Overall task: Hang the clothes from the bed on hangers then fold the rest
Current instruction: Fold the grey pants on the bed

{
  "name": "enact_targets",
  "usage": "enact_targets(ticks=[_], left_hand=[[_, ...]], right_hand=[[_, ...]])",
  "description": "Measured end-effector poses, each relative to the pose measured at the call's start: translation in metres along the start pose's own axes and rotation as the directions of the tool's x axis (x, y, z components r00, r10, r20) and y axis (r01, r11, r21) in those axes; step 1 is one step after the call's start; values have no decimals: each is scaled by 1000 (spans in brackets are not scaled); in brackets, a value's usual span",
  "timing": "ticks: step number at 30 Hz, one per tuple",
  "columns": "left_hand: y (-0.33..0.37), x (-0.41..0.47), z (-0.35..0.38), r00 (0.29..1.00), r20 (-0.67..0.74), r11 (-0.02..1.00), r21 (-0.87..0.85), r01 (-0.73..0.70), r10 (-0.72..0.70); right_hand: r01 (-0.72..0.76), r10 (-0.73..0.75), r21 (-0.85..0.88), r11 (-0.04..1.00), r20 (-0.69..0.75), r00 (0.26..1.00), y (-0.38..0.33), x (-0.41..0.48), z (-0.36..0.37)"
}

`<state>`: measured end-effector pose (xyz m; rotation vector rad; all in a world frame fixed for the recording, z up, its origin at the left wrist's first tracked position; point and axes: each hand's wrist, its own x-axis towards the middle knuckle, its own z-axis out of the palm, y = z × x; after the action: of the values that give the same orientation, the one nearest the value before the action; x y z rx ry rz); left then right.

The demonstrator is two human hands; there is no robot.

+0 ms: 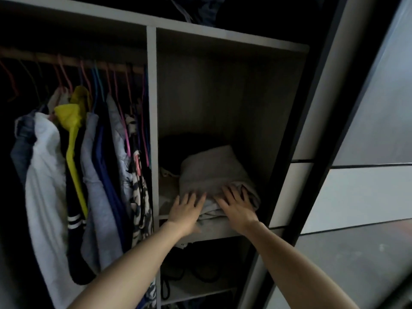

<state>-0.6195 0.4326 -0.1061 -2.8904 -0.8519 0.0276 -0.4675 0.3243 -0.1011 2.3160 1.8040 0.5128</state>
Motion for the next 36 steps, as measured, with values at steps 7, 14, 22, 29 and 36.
enact_targets(ticks=[7, 14, 22, 29, 36], left_hand=[[-2, 11, -10, 998, -34, 995, 89, -44, 48], [-27, 9, -19, 999, -36, 964, 263, 42, -34], [-19, 7, -11, 980, -29, 957, 211, 198, -196], [-5, 20, 0, 996, 61, 995, -61, 72, -69], [-7, 24, -2, 995, 92, 980, -192, 60, -43]], right_hand=[[-61, 58, 32, 998, 80, 995, 0, 2, 8], [75, -83, 151, 986, 49, 995, -24, 31, -11], [182, -182, 0, 983, 60, 982, -5, 30, -12], [-21, 29, -83, 996, 100, 995, 30, 41, -4], [-108, 95, 30, 994, 282, 955, 20, 43, -6]])
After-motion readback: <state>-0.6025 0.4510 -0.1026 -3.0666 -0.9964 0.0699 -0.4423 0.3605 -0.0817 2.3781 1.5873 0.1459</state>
